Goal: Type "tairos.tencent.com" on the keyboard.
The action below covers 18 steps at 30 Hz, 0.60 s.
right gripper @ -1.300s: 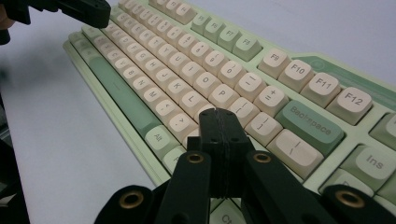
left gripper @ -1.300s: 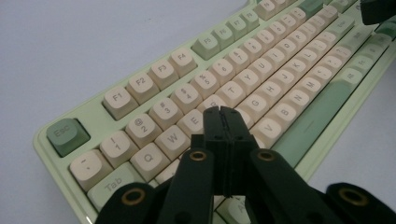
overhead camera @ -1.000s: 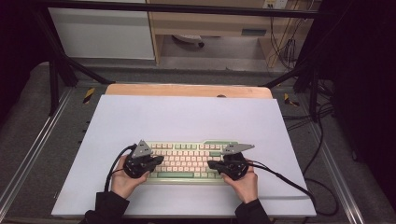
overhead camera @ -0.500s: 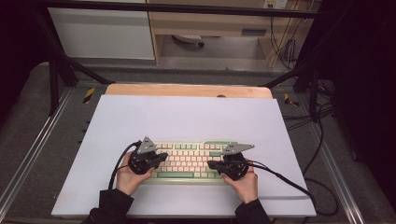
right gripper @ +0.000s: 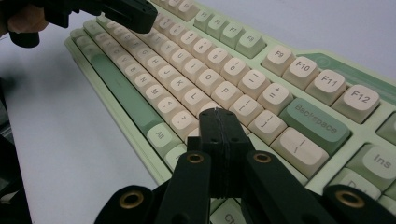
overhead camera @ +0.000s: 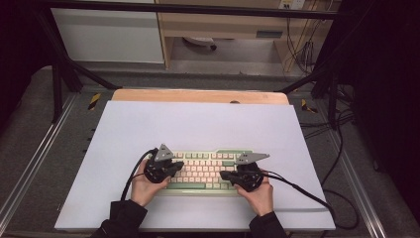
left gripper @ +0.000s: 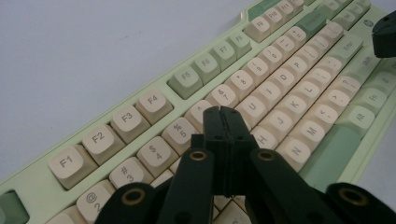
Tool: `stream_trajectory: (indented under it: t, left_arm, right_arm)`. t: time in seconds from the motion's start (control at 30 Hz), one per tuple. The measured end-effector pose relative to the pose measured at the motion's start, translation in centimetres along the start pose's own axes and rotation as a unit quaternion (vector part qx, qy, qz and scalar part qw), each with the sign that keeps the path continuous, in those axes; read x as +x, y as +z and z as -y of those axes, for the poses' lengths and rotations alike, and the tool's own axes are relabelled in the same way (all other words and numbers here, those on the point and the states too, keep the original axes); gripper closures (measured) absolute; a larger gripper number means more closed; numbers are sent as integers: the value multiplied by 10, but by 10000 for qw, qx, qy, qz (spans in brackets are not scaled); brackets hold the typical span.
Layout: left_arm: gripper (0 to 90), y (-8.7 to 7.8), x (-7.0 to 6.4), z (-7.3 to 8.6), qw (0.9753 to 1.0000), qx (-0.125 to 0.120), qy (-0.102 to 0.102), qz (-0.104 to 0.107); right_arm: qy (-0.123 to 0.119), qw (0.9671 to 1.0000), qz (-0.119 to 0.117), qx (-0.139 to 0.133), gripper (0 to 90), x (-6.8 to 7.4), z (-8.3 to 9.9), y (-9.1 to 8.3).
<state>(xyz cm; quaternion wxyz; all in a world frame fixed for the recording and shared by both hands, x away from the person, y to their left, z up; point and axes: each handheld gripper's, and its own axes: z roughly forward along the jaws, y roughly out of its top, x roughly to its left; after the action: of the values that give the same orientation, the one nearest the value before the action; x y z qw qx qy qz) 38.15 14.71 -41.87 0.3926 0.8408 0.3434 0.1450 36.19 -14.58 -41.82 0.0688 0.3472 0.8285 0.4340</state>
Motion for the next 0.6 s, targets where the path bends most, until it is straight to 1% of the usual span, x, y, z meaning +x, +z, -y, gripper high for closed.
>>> stream_trajectory:
  t: [0.17, 0.3, 0.5, 0.6]
  left_arm:
    - [897, 6, 0, 1, 10000, 57, 17, -18]
    - [897, 8, -2, 2, 9999, 85, 81, -38]
    - [897, 9, -2, 3, 9999, 84, 90, -28]
    - [897, 10, -3, 4, 9998, 132, 108, -28]
  right_arm:
    - [-13, 10000, 3, -1, 900, 0, 0, 0]
    - [1, 10000, 7, -14, 900, 0, 0, -1]
    - [-6, 10000, 11, -30, 900, 0, 0, -1]
    - [-4, 10000, 9, -30, 900, 0, 0, -2]
